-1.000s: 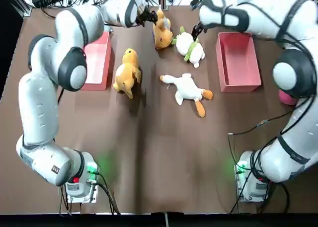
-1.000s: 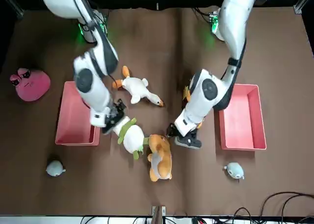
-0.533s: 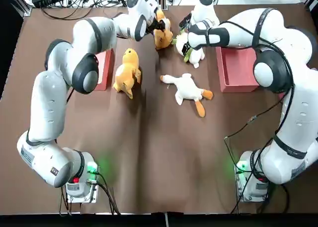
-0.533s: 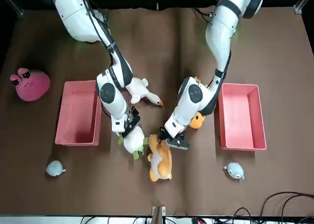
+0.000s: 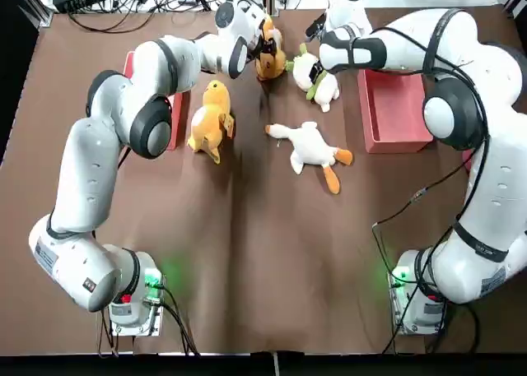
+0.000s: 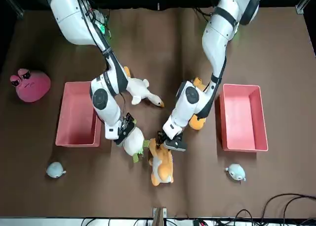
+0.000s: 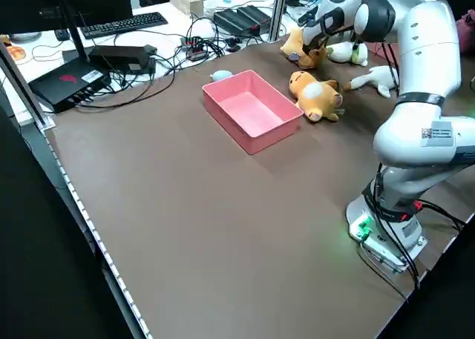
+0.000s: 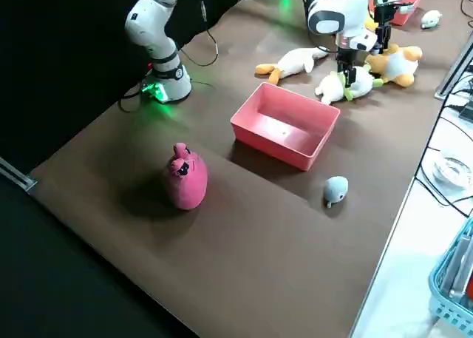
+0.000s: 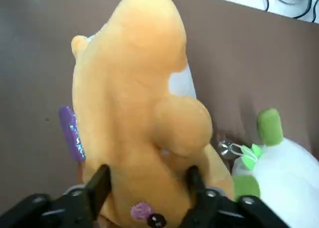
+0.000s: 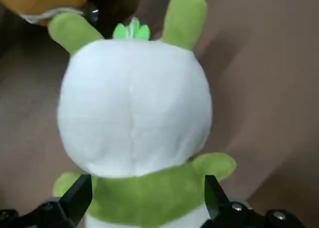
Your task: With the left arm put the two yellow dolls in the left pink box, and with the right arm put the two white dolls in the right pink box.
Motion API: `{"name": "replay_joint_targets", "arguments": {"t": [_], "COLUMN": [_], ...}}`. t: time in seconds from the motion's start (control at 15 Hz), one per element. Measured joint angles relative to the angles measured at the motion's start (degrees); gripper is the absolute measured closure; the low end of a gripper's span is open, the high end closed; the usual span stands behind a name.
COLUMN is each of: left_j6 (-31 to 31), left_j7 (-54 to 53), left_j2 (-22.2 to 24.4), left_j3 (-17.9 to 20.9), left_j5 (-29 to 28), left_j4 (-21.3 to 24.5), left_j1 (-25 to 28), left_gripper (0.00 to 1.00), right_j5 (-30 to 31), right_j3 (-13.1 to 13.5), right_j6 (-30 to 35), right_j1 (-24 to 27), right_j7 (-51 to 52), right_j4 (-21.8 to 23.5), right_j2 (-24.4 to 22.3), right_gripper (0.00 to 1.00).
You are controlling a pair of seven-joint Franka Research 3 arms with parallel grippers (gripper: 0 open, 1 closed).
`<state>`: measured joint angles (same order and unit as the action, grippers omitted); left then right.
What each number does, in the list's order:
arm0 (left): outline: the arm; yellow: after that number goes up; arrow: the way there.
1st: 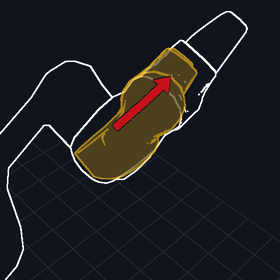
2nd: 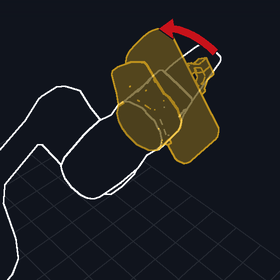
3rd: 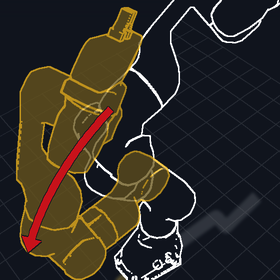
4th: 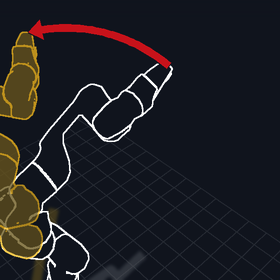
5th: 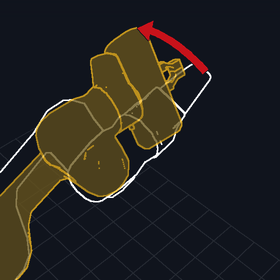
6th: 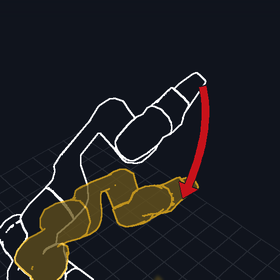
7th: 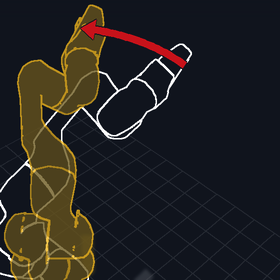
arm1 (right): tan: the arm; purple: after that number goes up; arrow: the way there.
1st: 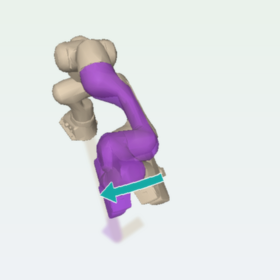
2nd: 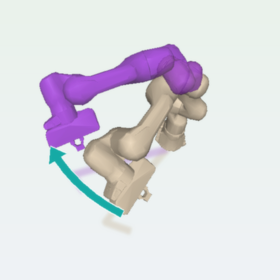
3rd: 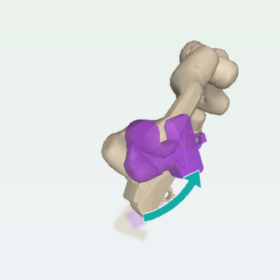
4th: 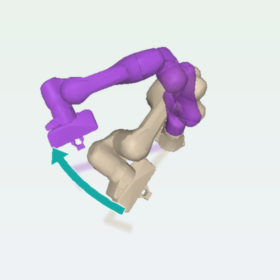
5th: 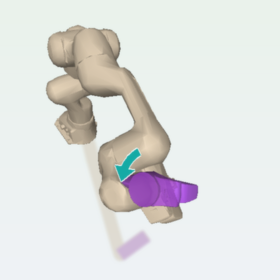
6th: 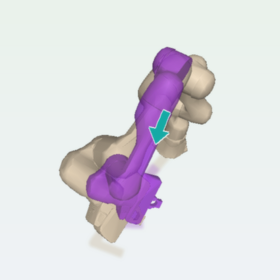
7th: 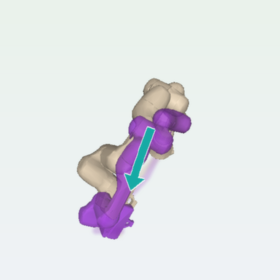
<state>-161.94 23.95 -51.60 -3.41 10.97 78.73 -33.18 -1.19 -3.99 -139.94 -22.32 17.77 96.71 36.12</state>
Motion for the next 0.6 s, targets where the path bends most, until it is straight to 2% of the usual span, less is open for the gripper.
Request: {"name": "replay_joint_targets", "arguments": {"t": [0.07,0.2,0.47,0.6], "left_j6": [0.0,0.0,-0.1,-0.2], "left_j7": [-0.5,-0.7,-0.8,-0.8], "left_j2": [0.0,0.0,-0.1,0.0], "left_j3": [0.4,0.6,0.6,0.6], "left_j5": [0.0,0.0,0.0,0.0], "left_j4": [-0.3,-0.3,-0.3,-0.4], "left_j1": [0.0,0.0,0.0,0.0], "left_gripper": [0.44,0.62,0.94,0.97], "right_j5": [0.0,0.0,0.0,0.0], "right_j3": [0.0,-0.1,-0.3,-0.3], "right_j6": [0.0,0.0,0.0,0.1], "right_j1": [0.4,0.4,0.1,0.0], "right_j7": [0.7,0.8,1.1,1.8], "right_j4": [0.0,0.1,0.6,0.7], "right_j2": [0.2,0.4,0.5,0.5], "right_gripper": [0.00,0.03,0.42,0.58]}}
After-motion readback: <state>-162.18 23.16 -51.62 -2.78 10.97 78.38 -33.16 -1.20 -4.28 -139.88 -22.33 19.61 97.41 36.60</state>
